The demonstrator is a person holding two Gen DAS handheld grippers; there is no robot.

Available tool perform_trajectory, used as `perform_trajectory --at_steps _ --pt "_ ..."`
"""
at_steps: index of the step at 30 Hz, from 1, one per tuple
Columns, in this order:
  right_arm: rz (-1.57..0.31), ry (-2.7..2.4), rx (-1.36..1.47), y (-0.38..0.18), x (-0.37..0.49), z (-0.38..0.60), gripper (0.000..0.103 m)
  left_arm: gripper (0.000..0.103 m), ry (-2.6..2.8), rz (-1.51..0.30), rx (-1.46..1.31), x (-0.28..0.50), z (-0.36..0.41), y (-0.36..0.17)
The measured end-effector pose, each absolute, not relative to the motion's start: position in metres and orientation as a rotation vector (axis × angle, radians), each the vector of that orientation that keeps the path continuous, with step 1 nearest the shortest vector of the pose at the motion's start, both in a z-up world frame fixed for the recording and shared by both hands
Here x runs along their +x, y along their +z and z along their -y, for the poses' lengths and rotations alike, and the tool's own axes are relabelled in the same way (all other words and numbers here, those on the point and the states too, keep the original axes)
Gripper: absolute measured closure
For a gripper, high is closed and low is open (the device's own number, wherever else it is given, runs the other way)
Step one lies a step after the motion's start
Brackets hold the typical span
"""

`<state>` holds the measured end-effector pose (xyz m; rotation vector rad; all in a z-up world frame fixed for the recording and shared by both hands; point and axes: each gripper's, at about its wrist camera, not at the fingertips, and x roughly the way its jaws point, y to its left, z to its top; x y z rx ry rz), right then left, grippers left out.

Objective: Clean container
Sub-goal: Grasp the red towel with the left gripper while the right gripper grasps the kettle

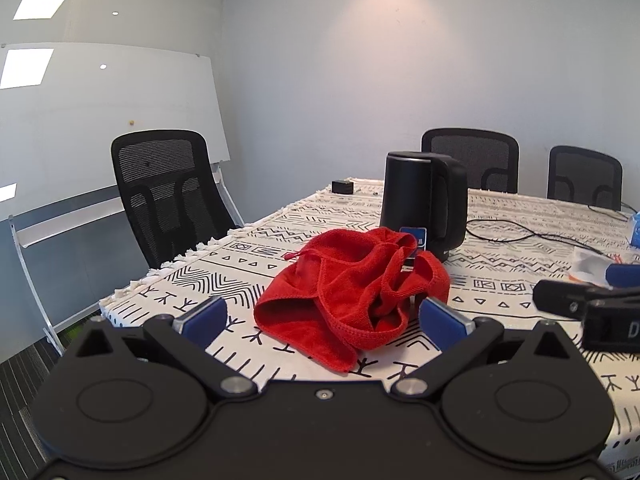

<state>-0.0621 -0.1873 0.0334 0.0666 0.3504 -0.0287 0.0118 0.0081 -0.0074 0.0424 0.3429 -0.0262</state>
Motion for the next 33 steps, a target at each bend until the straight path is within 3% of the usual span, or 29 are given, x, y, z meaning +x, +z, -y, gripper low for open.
perform_trajectory --at_steps 14,22,25,26,31,33 --pt "-0.287 0.071 0.013 0.050 0.023 0.216 0.000 0.000 -0.269 -0.425 0.154 0.121 -0.043 -0.020" --pt "-0.226 0.092 -0.080 0.057 0.105 0.224 0.011 0.000 -0.501 -0.520 0.235 0.180 -0.042 -0.038" --pt "-0.215 0.092 -0.069 0.058 0.131 0.233 0.021 0.000 -0.554 -0.546 0.240 0.203 -0.047 -0.047" --pt "-0.211 0.090 -0.068 0.059 0.138 0.235 0.029 0.000 -0.569 -0.557 0.238 0.210 -0.048 -0.049" --pt "-0.226 0.098 -0.054 0.057 0.169 0.247 0.036 0.000 -0.682 -0.627 0.199 0.240 -0.052 -0.060" --pt "-0.239 0.098 -0.050 0.054 0.179 0.250 0.047 0.000 -0.717 -0.654 0.209 0.249 -0.048 -0.066"
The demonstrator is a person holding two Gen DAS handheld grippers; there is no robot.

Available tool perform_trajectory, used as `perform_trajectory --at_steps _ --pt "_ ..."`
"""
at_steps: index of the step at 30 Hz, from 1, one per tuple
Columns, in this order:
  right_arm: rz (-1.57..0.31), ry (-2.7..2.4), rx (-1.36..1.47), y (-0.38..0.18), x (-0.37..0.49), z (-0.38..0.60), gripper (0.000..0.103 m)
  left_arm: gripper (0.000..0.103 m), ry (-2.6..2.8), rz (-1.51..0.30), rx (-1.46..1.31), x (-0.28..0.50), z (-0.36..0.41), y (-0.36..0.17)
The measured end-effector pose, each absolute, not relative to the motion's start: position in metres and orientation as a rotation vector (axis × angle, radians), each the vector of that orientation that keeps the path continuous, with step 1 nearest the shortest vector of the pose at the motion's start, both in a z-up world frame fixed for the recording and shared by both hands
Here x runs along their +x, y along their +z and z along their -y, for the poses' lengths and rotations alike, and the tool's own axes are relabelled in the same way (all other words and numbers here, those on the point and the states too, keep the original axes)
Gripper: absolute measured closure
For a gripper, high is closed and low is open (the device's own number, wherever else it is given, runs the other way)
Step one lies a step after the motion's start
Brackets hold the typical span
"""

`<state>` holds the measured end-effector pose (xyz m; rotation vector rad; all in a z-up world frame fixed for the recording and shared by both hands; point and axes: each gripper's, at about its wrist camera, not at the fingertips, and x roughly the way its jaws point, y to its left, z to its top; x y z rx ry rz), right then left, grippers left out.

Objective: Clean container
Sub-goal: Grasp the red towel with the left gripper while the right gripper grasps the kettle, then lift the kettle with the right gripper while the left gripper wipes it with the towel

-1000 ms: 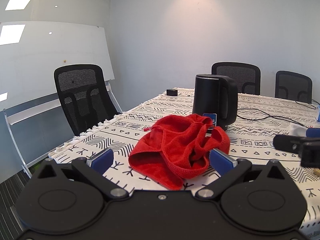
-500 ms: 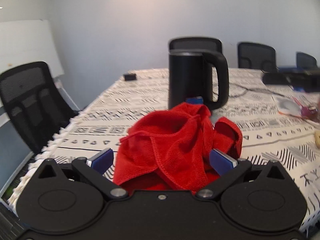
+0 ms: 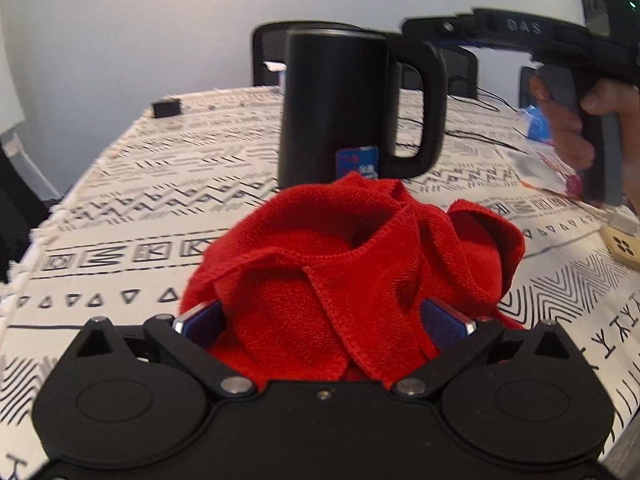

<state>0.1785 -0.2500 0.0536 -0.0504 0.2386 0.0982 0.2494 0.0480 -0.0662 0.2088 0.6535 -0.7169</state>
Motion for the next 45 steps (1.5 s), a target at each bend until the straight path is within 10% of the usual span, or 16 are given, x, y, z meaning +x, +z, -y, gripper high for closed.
perform_trajectory --at_steps 5,7,10,20,25,45 --pt "-0.277 0.142 0.000 0.047 0.190 0.260 0.070 0.003 -0.761 -0.655 0.183 0.261 -0.041 -0.075" --pt "-0.277 0.162 0.010 0.047 0.189 0.264 0.071 0.042 -0.784 -0.629 0.133 0.264 -0.044 -0.075" --pt "-0.272 0.208 0.005 0.050 0.187 0.274 0.072 0.061 -0.763 -0.585 0.087 0.271 -0.049 -0.070" --pt "-0.281 0.356 -0.031 0.052 0.193 0.313 0.071 0.046 -0.766 -0.600 0.189 0.305 -0.036 -0.066" --pt "-0.251 0.373 -0.014 0.040 0.187 0.318 0.072 0.065 -0.740 -0.535 0.166 0.310 -0.035 -0.060" --pt "-0.148 0.421 0.070 0.016 0.186 0.342 0.071 0.065 -0.999 -0.260 0.140 0.355 -0.051 -0.040"
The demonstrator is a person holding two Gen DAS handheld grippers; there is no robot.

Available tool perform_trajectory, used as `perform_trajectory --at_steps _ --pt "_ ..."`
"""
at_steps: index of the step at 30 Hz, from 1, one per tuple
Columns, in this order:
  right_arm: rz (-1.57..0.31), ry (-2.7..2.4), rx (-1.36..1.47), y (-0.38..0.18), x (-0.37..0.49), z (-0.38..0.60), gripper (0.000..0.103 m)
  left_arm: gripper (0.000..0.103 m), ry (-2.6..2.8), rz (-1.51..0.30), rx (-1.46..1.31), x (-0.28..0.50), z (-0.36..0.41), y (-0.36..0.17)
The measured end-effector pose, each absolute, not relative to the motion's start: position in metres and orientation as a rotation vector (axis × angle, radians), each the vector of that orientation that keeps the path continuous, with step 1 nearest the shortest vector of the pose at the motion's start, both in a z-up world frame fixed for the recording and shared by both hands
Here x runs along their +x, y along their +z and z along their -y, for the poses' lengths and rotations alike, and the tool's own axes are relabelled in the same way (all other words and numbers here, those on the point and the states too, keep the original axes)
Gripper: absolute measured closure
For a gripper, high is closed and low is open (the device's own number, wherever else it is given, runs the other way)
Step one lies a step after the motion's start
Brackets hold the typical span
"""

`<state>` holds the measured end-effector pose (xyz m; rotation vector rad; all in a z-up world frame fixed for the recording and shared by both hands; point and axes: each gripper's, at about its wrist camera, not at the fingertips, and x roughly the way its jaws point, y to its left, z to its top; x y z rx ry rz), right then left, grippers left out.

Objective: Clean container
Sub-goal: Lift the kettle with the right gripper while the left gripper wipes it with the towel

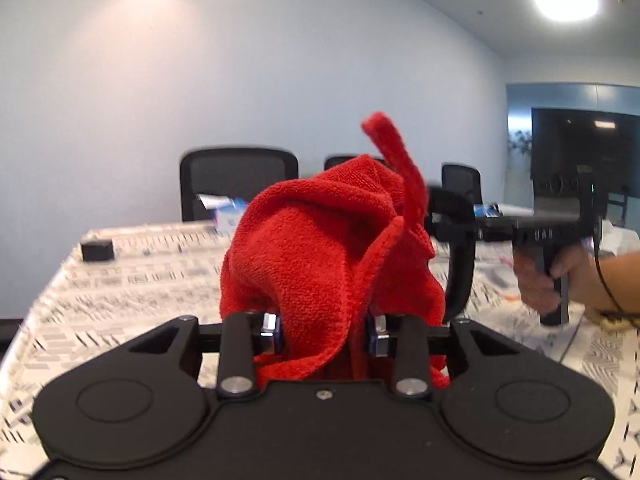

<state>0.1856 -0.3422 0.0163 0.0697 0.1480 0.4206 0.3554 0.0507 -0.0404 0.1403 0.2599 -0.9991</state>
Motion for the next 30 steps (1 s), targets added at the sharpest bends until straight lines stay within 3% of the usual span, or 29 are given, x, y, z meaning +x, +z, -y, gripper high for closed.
perform_trajectory --at_steps 8,18,24,30 --pt "-0.147 0.423 0.104 0.007 0.186 0.344 0.071 0.065 -1.122 -0.162 0.044 0.381 -0.065 -0.013" --pt "-0.151 0.398 0.034 -0.004 0.185 0.337 0.072 0.064 -1.156 -0.248 0.063 0.410 -0.062 -0.043" --pt "-0.149 0.389 0.008 -0.008 0.183 0.333 0.072 0.064 -1.198 -0.132 -0.046 0.412 -0.070 -0.024" --pt "-0.149 0.392 0.013 -0.009 0.182 0.334 0.072 0.064 -1.174 -0.238 0.052 0.419 -0.054 -0.045"
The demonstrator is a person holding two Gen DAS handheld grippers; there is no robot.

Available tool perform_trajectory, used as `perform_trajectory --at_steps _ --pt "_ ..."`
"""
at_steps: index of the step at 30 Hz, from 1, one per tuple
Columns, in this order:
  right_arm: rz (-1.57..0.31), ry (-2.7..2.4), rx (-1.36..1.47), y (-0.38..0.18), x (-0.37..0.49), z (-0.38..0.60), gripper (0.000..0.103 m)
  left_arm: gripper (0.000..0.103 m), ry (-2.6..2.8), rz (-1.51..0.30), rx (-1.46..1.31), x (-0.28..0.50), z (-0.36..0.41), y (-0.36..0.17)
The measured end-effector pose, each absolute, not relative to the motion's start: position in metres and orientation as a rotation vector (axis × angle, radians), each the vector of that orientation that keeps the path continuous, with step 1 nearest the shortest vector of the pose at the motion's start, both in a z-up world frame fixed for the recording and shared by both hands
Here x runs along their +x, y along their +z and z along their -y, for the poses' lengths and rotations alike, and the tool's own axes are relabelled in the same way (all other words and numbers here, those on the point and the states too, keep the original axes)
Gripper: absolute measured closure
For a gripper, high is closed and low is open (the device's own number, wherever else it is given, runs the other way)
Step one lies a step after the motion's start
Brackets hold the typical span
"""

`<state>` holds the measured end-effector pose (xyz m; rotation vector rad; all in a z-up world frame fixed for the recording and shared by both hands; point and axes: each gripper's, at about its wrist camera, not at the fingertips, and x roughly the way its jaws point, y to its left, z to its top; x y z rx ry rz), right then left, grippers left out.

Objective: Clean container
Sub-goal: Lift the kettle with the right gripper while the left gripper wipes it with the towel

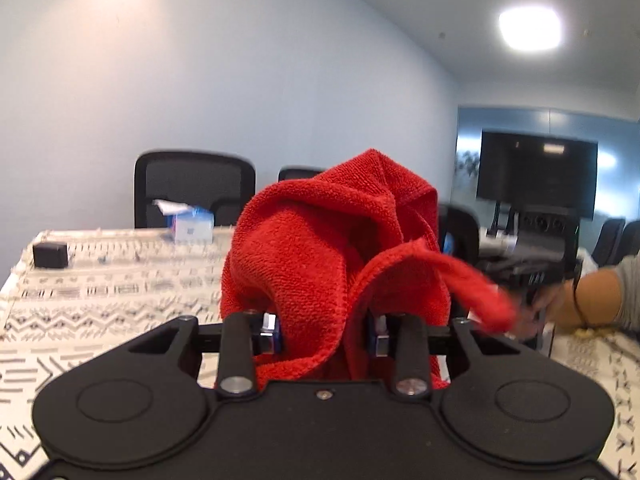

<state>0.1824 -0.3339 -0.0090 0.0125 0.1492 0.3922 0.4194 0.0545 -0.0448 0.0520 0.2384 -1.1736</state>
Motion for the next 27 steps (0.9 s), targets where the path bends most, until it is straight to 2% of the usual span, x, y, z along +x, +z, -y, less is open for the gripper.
perform_trajectory --at_steps 8,15,20,27 --pt "-0.151 0.392 0.011 -0.009 0.181 0.333 0.072 0.063 -1.212 -0.141 -0.010 0.413 -0.057 -0.031" --pt "-0.151 0.391 0.010 -0.009 0.181 0.332 0.072 0.063 -1.196 -0.215 0.042 0.416 -0.052 -0.044" --pt "-0.151 0.393 0.012 -0.010 0.180 0.332 0.072 0.063 -1.227 -0.130 -0.007 0.411 -0.056 -0.030" --pt "-0.150 0.392 0.011 -0.010 0.181 0.334 0.072 0.063 -1.205 -0.233 0.086 0.415 -0.049 -0.048"
